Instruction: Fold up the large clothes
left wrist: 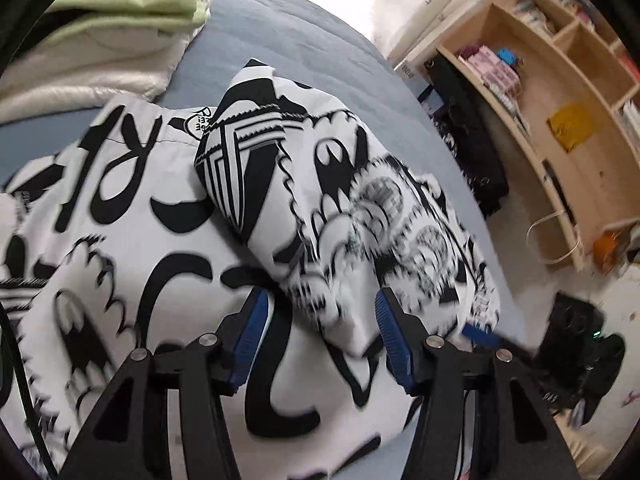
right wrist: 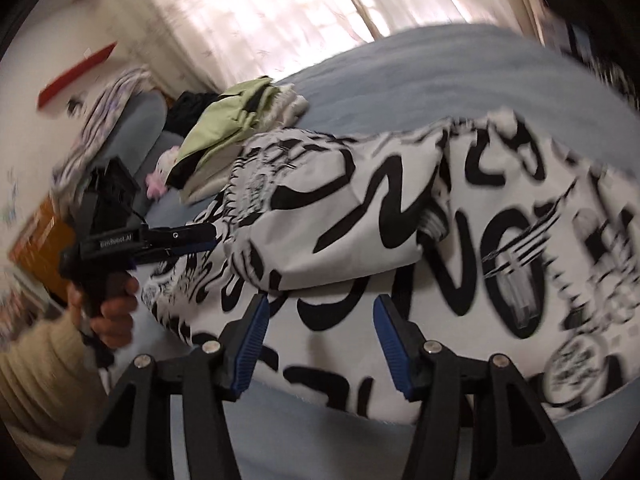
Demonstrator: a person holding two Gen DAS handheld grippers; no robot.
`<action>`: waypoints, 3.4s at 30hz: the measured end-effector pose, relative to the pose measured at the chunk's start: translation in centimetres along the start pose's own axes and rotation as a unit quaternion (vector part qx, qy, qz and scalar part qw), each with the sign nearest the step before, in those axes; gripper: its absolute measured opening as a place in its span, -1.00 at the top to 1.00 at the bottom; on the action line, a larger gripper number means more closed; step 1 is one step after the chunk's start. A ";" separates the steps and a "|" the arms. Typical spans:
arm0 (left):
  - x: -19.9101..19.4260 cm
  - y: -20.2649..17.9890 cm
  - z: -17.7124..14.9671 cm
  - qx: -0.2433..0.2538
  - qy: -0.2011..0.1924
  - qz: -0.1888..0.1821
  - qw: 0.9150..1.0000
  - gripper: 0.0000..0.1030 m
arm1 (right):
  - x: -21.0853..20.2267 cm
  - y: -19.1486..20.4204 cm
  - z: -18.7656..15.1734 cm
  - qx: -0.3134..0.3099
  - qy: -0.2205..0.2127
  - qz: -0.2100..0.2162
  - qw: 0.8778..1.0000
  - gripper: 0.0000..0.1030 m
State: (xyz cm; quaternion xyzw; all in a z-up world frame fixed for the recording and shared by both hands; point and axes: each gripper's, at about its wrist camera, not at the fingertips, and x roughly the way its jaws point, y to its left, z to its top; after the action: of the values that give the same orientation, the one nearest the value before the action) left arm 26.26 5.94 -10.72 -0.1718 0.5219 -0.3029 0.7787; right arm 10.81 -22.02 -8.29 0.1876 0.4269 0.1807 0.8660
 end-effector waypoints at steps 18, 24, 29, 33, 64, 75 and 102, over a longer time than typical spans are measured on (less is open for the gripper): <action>5.1 -0.2 5.1 -0.056 -0.081 0.018 0.995 0.97 | 4.1 -1.8 2.3 0.084 -0.037 0.041 0.995 0.67; 0.2 -5.7 2.3 -0.011 -0.115 0.071 0.991 0.98 | 0.1 -1.7 3.2 0.087 -0.091 0.031 0.992 0.77; 1.5 -6.2 -2.7 0.018 -0.074 0.152 0.985 0.98 | -1.1 -2.8 2.4 0.093 -0.082 -0.001 0.992 0.77; 4.1 -3.9 -5.9 0.011 -0.037 0.190 0.981 0.94 | 1.9 -4.1 -0.1 0.101 -0.007 -0.088 0.991 0.76; -9.1 -9.8 -12.8 0.009 -0.099 0.215 0.972 0.50 | -11.5 5.0 -3.7 0.056 -0.076 -0.095 0.991 0.39; -10.0 -11.7 -13.7 0.023 -0.105 0.212 0.971 0.36 | -15.8 8.7 -3.9 0.022 -0.073 -0.032 0.997 0.38; -1.8 -7.1 -6.4 0.041 -0.101 0.259 0.960 0.28 | -2.7 4.9 -0.3 -0.008 -0.062 -0.101 0.993 0.16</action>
State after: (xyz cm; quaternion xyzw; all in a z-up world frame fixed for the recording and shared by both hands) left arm 17.83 2.05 -7.88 -0.0289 0.4543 -0.0930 0.8855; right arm 8.31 -19.06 -4.29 0.1473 0.3877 0.0838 0.9061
